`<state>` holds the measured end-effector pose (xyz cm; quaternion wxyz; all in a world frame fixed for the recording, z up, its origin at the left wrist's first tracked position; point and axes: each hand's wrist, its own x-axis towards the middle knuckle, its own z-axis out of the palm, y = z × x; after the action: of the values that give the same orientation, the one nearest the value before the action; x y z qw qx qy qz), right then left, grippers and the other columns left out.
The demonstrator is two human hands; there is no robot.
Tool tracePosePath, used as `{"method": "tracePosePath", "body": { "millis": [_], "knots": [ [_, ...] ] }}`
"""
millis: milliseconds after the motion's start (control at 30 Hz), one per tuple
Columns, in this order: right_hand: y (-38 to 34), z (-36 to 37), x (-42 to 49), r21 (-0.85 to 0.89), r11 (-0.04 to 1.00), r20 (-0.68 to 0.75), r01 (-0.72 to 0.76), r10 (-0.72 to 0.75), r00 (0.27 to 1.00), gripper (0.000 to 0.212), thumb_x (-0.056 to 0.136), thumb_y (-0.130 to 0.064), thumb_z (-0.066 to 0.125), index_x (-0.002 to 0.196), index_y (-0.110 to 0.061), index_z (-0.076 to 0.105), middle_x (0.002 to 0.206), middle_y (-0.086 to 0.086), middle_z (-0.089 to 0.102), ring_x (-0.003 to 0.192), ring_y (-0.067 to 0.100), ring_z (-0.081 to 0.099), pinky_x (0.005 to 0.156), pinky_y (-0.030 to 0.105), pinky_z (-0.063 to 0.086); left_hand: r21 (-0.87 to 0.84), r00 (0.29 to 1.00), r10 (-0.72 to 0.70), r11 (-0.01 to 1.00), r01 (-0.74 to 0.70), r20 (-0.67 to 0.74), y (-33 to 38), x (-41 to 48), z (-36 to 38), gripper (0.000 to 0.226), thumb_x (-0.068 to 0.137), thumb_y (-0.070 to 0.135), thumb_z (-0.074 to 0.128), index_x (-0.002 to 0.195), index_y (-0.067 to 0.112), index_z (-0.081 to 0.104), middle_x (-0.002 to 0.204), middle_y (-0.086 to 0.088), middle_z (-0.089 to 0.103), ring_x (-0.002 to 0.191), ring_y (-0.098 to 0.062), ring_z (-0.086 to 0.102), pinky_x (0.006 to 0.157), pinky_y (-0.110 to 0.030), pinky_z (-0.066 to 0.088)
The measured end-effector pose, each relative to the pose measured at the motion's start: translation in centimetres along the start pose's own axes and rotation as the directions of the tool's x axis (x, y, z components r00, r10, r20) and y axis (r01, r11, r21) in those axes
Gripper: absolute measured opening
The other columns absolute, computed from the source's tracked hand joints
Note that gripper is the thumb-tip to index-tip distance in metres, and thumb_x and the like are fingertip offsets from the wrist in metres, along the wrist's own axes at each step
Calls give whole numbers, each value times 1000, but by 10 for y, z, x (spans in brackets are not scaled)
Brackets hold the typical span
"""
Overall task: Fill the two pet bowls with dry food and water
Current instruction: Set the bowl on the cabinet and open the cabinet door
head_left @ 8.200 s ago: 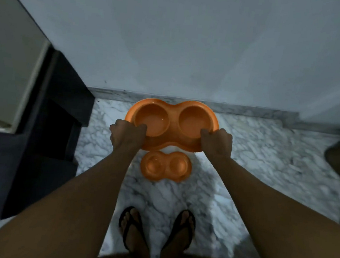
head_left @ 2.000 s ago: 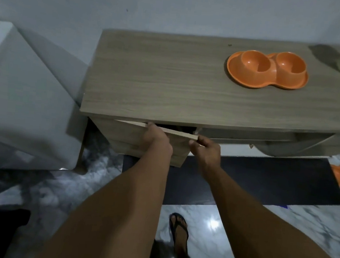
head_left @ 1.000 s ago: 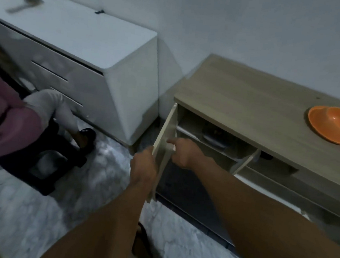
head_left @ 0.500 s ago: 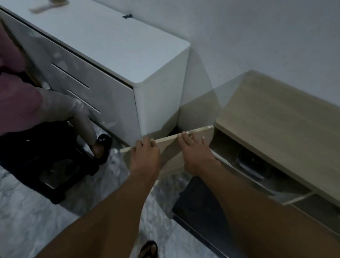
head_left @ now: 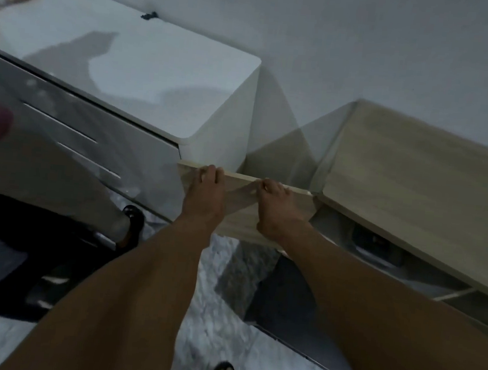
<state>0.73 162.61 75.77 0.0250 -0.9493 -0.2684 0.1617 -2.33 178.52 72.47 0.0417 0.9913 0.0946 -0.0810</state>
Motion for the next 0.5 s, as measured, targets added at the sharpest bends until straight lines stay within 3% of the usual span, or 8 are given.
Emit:
{"method": "tracePosePath", "body": {
  "millis": [200, 333, 500],
  "knots": [
    [-2, -1, 0, 29, 999, -1, -17, 17, 1000, 77, 84, -13, 63, 150, -2, 27, 153, 17, 29, 140, 38, 30, 118, 40, 22, -31, 996, -13, 999, 16, 93, -2, 6, 0, 67, 98, 16, 44, 153, 2, 9, 153, -18, 16, 137, -42, 26, 111, -47, 33],
    [0, -1, -2, 27, 1000, 6, -2, 2, 1000, 78, 84, -15, 63, 151, -3, 25, 154, 16, 26, 140, 37, 28, 115, 39, 22, -27, 997, -19, 999, 21, 80, -2, -1, 0, 67, 97, 15, 45, 153, 3, 10, 152, -15, 17, 137, -40, 29, 105, -48, 41],
    [6, 9, -17, 71, 997, 34, -3, 1, 999, 90, 85, -14, 64, 156, -5, 9, 164, 10, 8, 150, 33, 10, 121, 44, 9, -6, 999, -29, 1000, 29, 38, -2, -5, 2, 66, 94, 14, 47, 152, 4, 18, 146, -18, 27, 132, -38, 35, 104, -48, 43]
  ]
}}
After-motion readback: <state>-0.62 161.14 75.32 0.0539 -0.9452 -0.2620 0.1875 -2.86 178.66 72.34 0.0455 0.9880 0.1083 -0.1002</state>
